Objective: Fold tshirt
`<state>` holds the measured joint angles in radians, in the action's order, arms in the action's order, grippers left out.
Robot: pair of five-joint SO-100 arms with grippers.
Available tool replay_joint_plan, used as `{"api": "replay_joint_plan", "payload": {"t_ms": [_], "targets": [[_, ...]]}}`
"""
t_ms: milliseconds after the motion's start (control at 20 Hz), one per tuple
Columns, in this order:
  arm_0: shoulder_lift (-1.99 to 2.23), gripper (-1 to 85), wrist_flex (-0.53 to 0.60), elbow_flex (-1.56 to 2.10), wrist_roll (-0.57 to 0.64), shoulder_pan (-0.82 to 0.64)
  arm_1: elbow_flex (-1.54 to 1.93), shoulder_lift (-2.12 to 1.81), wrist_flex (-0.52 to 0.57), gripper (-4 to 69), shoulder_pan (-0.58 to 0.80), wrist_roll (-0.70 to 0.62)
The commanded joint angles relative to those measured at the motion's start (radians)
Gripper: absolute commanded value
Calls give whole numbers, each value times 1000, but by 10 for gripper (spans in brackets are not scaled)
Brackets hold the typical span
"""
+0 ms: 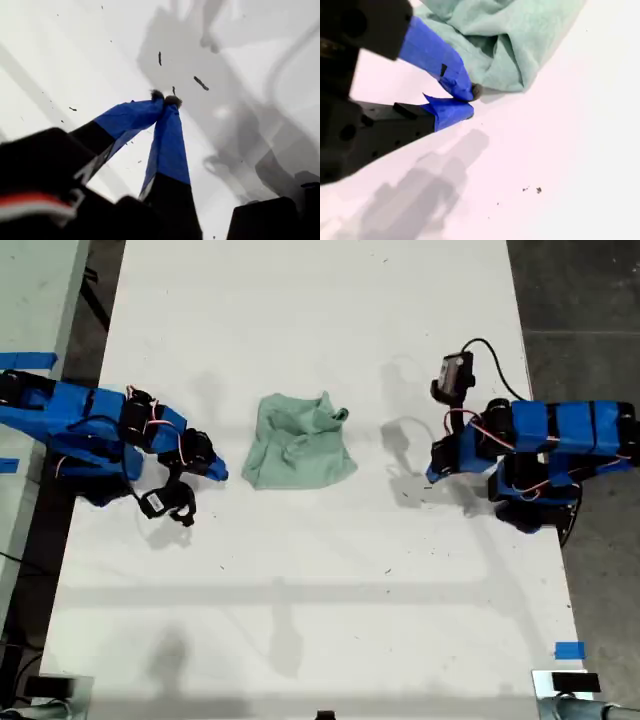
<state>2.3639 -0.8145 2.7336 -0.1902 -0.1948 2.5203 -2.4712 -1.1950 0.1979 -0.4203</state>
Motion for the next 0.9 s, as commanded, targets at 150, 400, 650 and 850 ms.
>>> {"api": "replay_joint_plan", "payload": {"t_ms": [150,400,650,850], "targets": [[152,1,164,198,-155,135,336,-617,-21,-14,-58,51],[380,1,87,285,-224,175,367,-729,23,-12,-95,75],[845,1,-48,440,-247,176,-40,-46,327,-12,-64,-67],[796,1,-15,445,-258,175,-635,617,391,-13,-86,-195]]}}
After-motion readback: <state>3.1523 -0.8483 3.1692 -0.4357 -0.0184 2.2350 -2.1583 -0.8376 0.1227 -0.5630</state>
